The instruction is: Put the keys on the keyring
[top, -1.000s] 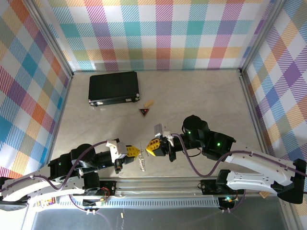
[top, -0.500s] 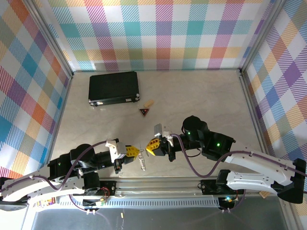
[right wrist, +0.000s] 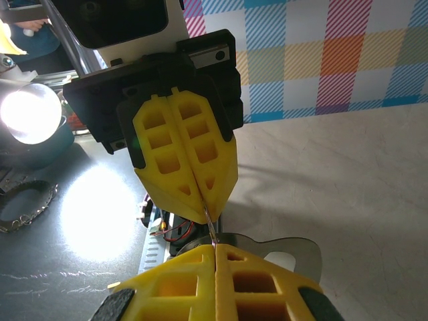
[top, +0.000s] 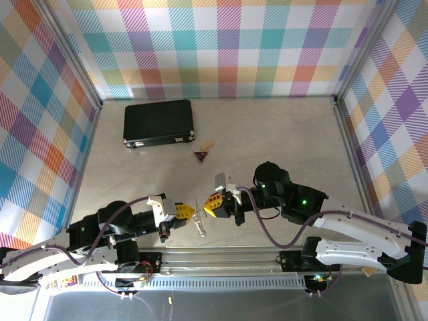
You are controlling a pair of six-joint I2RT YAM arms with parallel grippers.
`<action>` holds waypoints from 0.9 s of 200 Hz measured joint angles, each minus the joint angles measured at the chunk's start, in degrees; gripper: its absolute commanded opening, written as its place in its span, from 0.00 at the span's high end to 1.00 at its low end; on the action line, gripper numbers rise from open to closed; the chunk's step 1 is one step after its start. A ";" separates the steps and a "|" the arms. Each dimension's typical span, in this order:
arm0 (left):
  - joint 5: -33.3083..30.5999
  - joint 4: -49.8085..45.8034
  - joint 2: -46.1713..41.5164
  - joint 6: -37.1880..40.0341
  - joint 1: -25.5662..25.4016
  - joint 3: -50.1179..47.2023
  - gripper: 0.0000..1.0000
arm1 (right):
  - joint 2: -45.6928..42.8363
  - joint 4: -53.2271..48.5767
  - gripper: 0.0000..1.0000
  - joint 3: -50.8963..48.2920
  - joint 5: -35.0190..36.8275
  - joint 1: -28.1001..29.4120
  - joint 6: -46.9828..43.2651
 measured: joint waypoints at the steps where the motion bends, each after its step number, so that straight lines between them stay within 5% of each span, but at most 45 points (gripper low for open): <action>1: 0.00 0.00 0.00 0.00 0.00 0.00 1.00 | 0.00 0.00 1.00 0.00 0.00 0.00 0.00; 180: -0.09 0.00 -0.20 0.00 0.00 0.00 1.00 | -0.48 0.42 1.00 -0.92 2.89 1.53 -2.08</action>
